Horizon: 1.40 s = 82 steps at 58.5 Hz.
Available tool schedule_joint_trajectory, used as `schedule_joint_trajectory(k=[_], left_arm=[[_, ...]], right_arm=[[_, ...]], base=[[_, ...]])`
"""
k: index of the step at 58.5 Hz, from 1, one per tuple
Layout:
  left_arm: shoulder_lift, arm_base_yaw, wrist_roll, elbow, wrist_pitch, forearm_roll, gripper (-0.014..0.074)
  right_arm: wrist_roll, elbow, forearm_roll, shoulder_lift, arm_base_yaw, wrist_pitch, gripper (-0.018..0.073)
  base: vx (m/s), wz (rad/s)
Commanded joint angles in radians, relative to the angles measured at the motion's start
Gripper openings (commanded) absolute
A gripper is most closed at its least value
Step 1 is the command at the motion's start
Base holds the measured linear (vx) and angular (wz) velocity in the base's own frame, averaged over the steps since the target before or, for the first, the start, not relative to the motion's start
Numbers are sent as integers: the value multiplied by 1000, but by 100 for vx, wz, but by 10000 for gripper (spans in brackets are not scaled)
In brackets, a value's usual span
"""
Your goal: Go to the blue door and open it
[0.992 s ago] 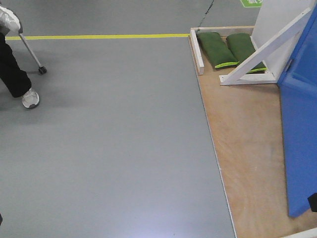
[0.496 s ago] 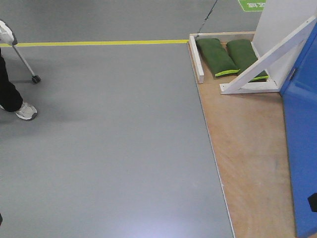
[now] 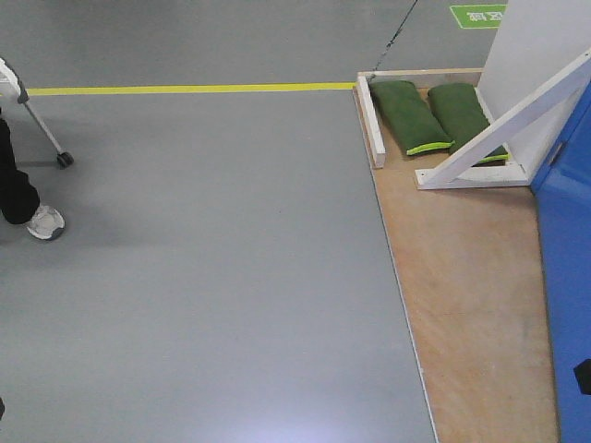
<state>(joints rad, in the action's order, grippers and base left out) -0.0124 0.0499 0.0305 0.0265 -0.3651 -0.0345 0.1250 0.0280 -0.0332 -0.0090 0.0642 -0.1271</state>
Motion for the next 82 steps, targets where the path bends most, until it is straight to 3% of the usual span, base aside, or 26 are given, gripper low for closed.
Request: schedule_joint_trajectory(k=[1,68,78,82], left_arm=[[-16,1,-3,1,78,5,70],[-15,1,-3,1,78,5,70],[-15,1,-3,1,78,5,70],[-15,1,-3,1,78,5,70]], right_arm=[[-7,20,-5,-20,0,84,2],[-7,20,-5,-17,-1,84,2],[-7,-7,33,53,67,84,2],[-7,-49,101,117,125,84,2]], base=[[12,1],[6,0],[0,0],[0,0]])
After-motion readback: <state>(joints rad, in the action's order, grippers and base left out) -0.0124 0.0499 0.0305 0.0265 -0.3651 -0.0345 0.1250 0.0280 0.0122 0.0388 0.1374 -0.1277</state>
